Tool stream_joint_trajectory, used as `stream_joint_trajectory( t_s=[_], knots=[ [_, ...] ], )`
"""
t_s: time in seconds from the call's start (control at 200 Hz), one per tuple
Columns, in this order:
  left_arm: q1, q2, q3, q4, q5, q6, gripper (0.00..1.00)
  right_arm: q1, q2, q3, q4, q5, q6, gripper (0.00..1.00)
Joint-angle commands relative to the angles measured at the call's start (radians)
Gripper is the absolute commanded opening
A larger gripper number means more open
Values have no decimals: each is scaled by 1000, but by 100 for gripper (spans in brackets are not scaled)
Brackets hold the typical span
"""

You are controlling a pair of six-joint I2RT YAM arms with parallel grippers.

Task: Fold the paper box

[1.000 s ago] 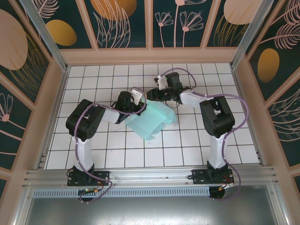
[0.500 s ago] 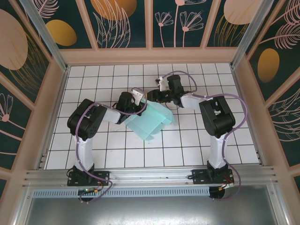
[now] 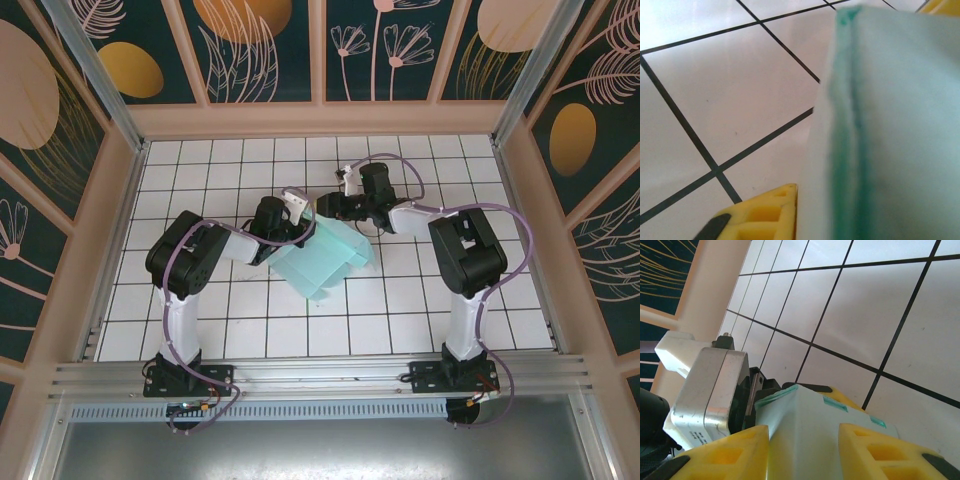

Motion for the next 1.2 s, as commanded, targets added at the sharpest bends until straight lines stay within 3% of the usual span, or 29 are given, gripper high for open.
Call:
stream_joint_trajectory(
  t_s=[0.0, 0.325, 0.425, 0.62, 0.69, 1.03, 1.11, 1.196],
  knots=[
    [15, 7, 15, 63, -36, -66, 16, -1, 1, -32, -112, 57, -27, 40],
    [15, -28, -9, 85, -34, -66, 30, -7, 8, -35, -140, 82, -49, 40],
    [15, -32, -8, 81, -26, -67, 30, -7, 8, -36, -140, 84, -49, 40],
    [16, -38, -6, 63, -14, -60, 14, -6, 10, -37, -143, 86, -49, 40],
    [15, -42, -8, 59, -7, -60, 0, -6, 12, -35, -150, 92, -52, 40],
    [15, -46, -14, 77, 27, -84, 0, -7, -17, -36, -131, 82, -46, 42],
    [15, -50, -19, 91, 23, -95, 12, -8, -16, -35, -136, 85, -52, 42],
    [15, -59, -26, 93, 13, -91, 8, -7, -15, -42, -140, 92, -54, 42]
  ],
)
